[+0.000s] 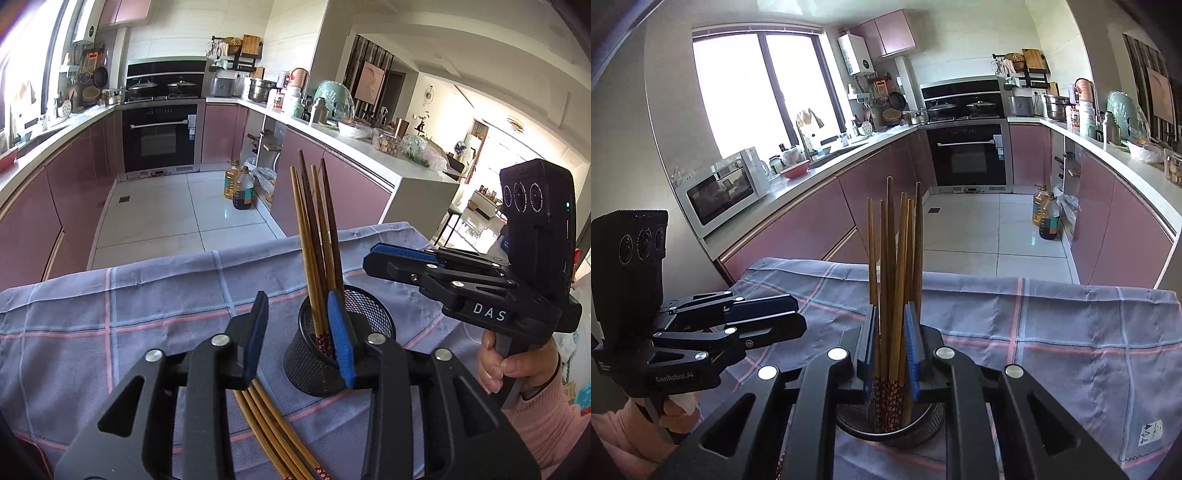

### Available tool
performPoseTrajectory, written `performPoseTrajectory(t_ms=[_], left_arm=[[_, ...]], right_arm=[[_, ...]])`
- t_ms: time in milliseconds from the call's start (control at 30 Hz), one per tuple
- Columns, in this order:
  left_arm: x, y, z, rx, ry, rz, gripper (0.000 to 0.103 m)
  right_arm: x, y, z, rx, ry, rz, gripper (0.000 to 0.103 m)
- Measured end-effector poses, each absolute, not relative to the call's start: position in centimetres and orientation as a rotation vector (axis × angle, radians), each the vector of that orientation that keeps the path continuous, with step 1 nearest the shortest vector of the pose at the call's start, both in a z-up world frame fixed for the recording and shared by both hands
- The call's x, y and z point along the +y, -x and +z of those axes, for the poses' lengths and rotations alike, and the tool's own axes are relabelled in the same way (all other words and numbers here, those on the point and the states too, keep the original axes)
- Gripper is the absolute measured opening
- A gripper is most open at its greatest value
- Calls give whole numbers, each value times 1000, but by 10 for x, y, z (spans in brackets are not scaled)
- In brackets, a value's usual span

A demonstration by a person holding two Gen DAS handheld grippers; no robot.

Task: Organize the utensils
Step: 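Open both grippers and move them back to the chopsticks on the cloth, then grasp a wooden chopstick with the left gripper while the right gripper grasps another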

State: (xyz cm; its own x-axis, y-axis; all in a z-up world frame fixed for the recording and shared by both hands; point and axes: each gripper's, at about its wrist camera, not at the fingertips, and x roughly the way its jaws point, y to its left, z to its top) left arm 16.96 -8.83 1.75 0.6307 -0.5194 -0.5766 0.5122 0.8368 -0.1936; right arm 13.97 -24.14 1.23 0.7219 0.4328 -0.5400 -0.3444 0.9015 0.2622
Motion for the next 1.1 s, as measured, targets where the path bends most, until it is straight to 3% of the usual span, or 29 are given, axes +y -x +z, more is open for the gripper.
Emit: performPoseTrajectory(t_ms=[67, 300, 633, 1100], left_arm=[[-81, -158, 18, 628, -4, -568, 49], [-56, -125, -8, 631, -67, -495, 63], [-31, -106, -86, 805, -120, -406, 65], [-41, -104, -104, 874, -109, -421, 65]], right_arm=[[-240, -126, 15, 613, -145, 458, 21], [-224, -75, 10, 575, -106, 565, 41], [-191, -69, -57, 771, -98, 578, 43], [-158, -78, -94, 886, -44, 521, 42]])
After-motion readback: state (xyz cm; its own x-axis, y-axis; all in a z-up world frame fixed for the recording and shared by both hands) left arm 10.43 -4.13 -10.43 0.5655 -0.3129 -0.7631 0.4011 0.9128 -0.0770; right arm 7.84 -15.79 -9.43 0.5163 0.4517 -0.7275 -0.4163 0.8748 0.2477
